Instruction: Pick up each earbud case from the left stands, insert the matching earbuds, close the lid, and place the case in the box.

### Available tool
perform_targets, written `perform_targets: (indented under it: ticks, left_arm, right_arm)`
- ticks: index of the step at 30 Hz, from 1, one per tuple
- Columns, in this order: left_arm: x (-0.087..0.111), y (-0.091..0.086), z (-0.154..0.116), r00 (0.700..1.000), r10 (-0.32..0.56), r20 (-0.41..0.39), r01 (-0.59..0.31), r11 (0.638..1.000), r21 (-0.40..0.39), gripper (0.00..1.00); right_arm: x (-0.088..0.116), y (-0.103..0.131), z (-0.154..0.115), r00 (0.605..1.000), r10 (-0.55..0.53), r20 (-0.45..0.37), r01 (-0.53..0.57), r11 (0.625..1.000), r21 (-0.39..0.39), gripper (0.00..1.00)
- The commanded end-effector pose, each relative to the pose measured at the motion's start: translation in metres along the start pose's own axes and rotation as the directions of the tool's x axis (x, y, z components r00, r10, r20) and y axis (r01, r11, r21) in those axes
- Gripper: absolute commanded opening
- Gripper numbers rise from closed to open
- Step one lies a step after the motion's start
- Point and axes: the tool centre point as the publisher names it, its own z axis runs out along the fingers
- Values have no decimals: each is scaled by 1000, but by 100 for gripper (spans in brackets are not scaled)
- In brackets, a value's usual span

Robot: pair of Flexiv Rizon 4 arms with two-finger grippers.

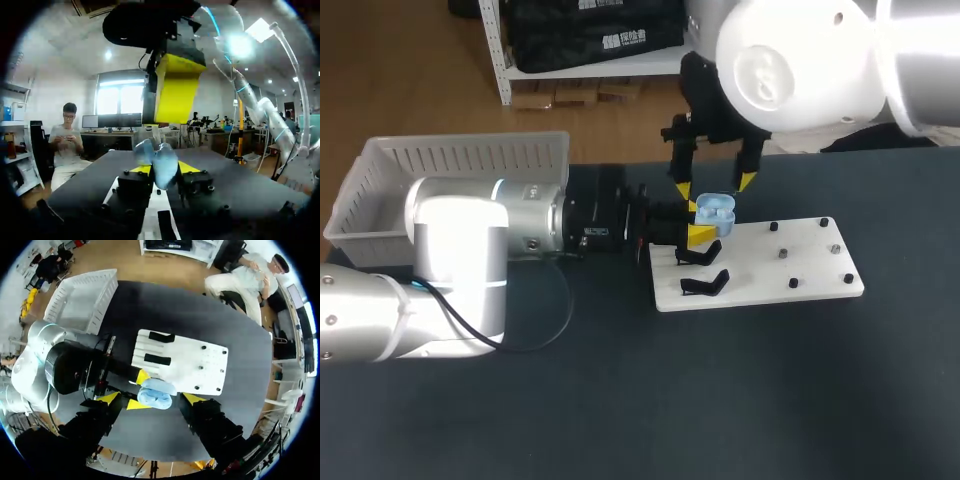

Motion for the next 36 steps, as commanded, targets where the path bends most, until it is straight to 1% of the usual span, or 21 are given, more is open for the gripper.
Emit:
perform_targets:
  ticks: [1,3,6,8,11,15,20,27,32,34,35,36]
  left_arm:
    - [0,-1,0,1000,3,3,-3,1000,-5,0]
    - [0,-1,0,1000,3,3,-3,1000,-5,0]
    - [0,-1,0,1000,3,3,-3,1000,-5,0]
    - [0,-1,0,1000,3,3,-3,1000,-5,0]
    - [0,-1,0,1000,3,3,-3,1000,-5,0]
    - [0,-1,0,1000,3,3,-3,1000,-5,0]
    - [0,-1,0,1000,3,3,-3,1000,-5,0]
    - [0,-1,0,1000,3,3,-3,1000,-5,0]
    - [0,-1,0,1000,3,3,-3,1000,-5,0]
    - [0,-1,0,1000,3,3,-3,1000,-5,0]
    - [0,-1,0,1000,3,3,-3,1000,-5,0]
    - [0,-1,0,1000,3,3,-3,1000,-5,0]
  right_arm:
    - [-3,-23,-2,993,97,60,-95,995,-32,100]
    - [-12,-33,0,987,145,70,-142,989,-44,100]
    - [-25,-46,6,977,203,66,-201,979,-34,100]
    - [-30,-52,11,975,217,52,-215,976,-43,100]
    - [-37,-59,17,971,234,39,-233,972,-31,100]
    - [-39,-64,24,970,244,17,-244,969,-29,100]
    - [-31,-62,34,973,229,-28,-230,973,-22,100]
    - [-8,-59,37,977,203,-66,-204,979,-14,100]
    - [9,-56,35,977,191,-98,-195,980,-34,100]
    - [13,-55,34,978,193,-85,-195,981,-17,100]
    - [15,-55,32,978,202,-58,-203,979,-6,100]
    - [14,-58,30,976,207,-62,-208,978,-20,100]
